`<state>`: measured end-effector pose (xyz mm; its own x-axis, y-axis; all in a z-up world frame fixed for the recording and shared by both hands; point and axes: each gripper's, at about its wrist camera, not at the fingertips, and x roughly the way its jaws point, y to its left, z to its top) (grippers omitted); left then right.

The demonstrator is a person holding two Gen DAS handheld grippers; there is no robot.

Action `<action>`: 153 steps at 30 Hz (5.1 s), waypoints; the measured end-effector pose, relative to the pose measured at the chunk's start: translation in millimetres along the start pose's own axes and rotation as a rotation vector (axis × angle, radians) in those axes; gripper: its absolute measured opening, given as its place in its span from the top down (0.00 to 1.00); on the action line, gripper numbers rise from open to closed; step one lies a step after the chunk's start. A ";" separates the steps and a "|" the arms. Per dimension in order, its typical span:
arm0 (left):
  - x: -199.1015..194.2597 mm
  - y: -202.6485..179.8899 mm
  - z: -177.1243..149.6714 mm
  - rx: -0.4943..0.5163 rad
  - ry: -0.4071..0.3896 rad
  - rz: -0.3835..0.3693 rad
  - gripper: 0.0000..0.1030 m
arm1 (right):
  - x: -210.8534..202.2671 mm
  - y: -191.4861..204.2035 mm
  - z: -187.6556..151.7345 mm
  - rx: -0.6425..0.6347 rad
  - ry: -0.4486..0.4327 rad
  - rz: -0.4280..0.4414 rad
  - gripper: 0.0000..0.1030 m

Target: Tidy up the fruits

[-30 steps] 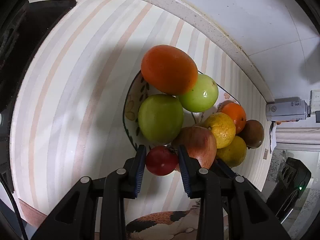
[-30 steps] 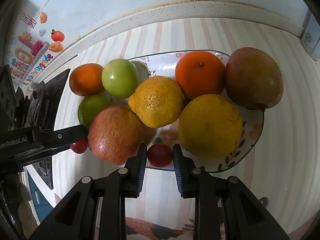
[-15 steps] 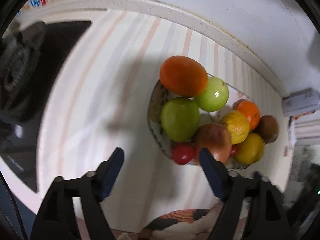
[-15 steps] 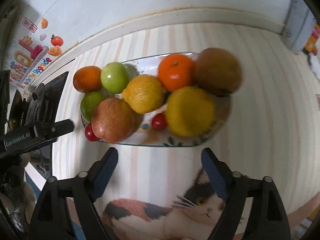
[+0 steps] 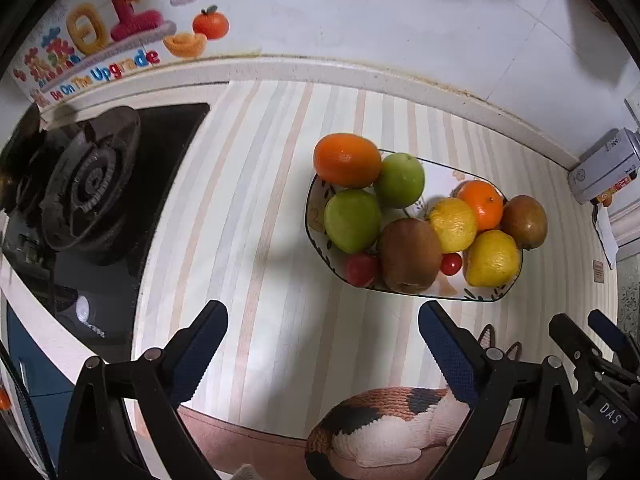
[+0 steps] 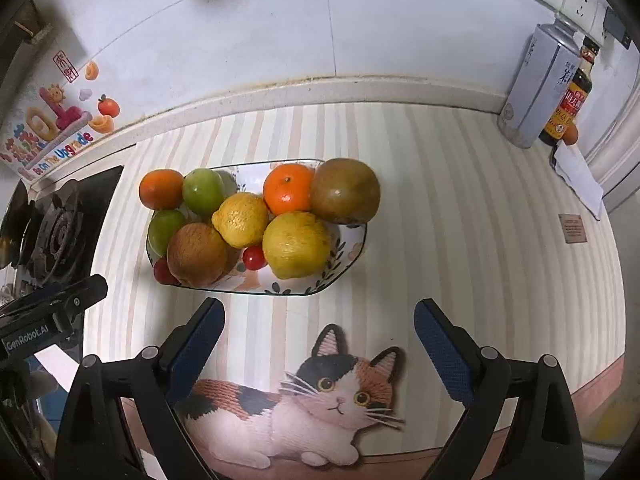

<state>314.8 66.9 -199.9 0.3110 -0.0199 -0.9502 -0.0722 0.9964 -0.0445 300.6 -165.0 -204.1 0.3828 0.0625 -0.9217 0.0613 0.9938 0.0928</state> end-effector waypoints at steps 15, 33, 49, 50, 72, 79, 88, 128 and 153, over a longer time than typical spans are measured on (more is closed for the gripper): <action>-80.2 -20.2 -24.3 0.036 -0.147 0.020 0.05 | -79.9 -1.4 -21.9 -0.022 -0.111 0.011 0.05; -236.3 -6.6 -126.9 0.132 -0.393 -0.047 0.05 | -272.2 9.5 -134.9 0.018 -0.329 -0.014 0.04; -293.8 -20.0 -176.2 0.117 -0.472 -0.043 0.05 | -343.3 6.1 -167.5 -0.049 -0.419 0.015 0.04; -294.0 -20.7 -176.6 0.115 -0.471 -0.040 0.05 | -343.5 4.9 -166.8 -0.053 -0.418 0.019 0.04; -259.1 -29.6 -146.4 0.059 -0.401 -0.005 0.05 | -288.5 -8.8 -122.9 -0.063 -0.335 0.028 0.04; -237.9 -30.8 -123.3 0.050 -0.377 0.011 0.05 | -258.1 -12.5 -97.8 -0.047 -0.302 0.032 0.04; -207.2 -33.3 -100.2 0.039 -0.325 0.030 0.05 | -226.7 -14.2 -78.2 -0.047 -0.252 0.021 0.04; -204.3 -37.3 -100.7 0.049 -0.331 0.047 0.05 | -220.0 -2.6 -71.8 -0.086 -0.235 0.032 0.04; -211.3 -38.0 -105.2 0.062 -0.339 0.038 0.05 | -219.0 0.5 -76.4 -0.089 -0.224 0.042 0.04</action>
<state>152.1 24.6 -29.8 0.6073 0.0360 -0.7937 -0.0358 0.9992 0.0179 146.4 -171.2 -31.0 0.5792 0.0913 -0.8101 -0.0364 0.9956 0.0862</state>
